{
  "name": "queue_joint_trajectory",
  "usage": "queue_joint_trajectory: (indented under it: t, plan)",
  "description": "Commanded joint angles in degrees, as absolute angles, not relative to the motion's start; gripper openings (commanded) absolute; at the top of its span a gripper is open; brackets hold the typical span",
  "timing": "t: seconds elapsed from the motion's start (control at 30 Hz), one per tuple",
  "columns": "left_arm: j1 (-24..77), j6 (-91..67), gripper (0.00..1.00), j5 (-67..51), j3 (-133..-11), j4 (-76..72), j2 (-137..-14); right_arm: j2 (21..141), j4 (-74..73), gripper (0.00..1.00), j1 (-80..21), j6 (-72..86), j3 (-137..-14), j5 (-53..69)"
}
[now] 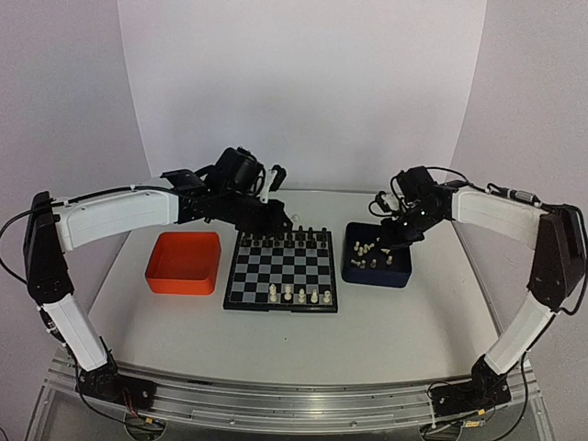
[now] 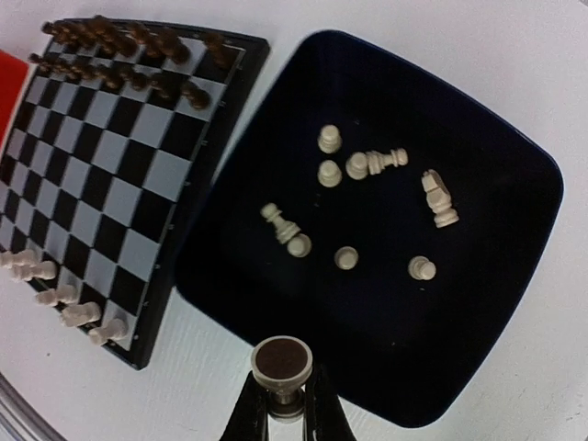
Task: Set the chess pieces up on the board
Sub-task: Place the chess piece in the storage box.
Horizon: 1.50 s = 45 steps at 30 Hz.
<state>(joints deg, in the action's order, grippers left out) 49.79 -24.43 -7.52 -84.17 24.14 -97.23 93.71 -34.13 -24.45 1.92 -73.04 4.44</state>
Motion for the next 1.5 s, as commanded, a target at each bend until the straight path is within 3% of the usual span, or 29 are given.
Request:
queue_joint_trajectory:
  t: [0.0, 0.37, 0.73, 1.23, 1.4, 1.47]
  plan:
    - [49.3, -30.3, 0.0, 2.1, -90.7, 42.6, -100.6, 100.8, -40.8, 0.0, -23.0, 1.6, -79.2, -5.2]
    - [46.3, -33.2, 0.0, -6.2, -96.6, 56.7, -106.4, 114.1, -41.0, 0.04, -21.6, 1.2, -87.6, -4.4]
    - [41.9, -33.2, 0.0, -17.1, -98.5, 67.0, -111.3, 118.1, -40.9, 0.17, -21.7, 2.4, -88.8, -6.6]
    - [41.3, -31.4, 0.0, -21.7, -110.1, 80.1, -120.3, 110.3, -40.1, 0.52, -21.7, 4.1, -86.6, -5.8]
    - [40.1, -32.4, 0.0, -27.3, -108.2, 82.0, -120.3, 102.9, -38.4, 0.81, -21.7, 5.6, -83.8, -3.0]
    - [39.9, -32.8, 0.0, -27.8, -107.5, 82.0, -120.4, 100.0, -37.4, 0.87, -21.7, 6.1, -82.1, -1.5]
